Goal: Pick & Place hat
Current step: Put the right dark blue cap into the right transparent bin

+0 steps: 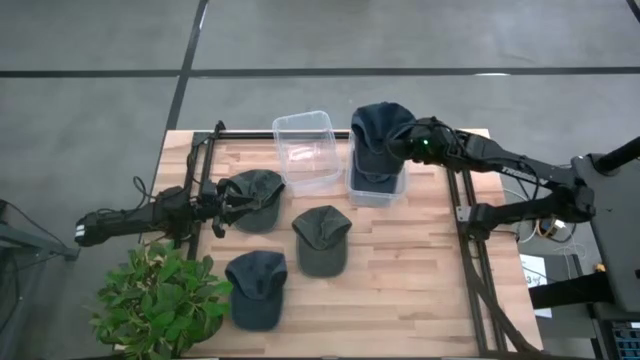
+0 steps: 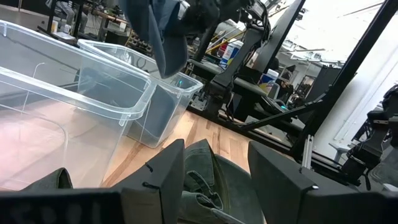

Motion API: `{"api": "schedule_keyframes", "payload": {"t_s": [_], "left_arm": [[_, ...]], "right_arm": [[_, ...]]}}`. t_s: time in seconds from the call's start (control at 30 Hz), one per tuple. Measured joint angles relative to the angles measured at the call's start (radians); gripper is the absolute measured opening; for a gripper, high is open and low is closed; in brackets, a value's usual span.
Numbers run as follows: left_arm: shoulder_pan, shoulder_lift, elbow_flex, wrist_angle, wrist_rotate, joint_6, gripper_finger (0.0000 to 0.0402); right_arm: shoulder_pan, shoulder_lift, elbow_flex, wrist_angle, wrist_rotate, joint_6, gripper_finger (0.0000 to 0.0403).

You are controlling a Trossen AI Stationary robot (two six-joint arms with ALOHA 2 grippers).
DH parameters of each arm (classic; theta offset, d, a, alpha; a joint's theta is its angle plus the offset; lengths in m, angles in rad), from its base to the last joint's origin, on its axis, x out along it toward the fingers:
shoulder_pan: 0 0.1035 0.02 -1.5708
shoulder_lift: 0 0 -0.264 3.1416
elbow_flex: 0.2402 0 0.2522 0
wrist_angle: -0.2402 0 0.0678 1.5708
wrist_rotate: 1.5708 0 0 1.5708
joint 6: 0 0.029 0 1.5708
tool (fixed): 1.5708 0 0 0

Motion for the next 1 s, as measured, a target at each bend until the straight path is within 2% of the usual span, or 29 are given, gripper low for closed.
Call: {"api": "schedule_keyframes", "payload": {"t_s": [0.57,1.0], "left_arm": [[0.000,0.000,0.000,0.000,0.000,0.000,0.0170],[0.000,0.000,0.000,0.000,0.000,0.001,0.0170]], "right_arm": [[-0.005,0.068,0.000,-0.062,-0.040,0.028,0.0015],[-0.004,0.067,0.000,-0.068,-0.061,0.067,0.0088]]}}
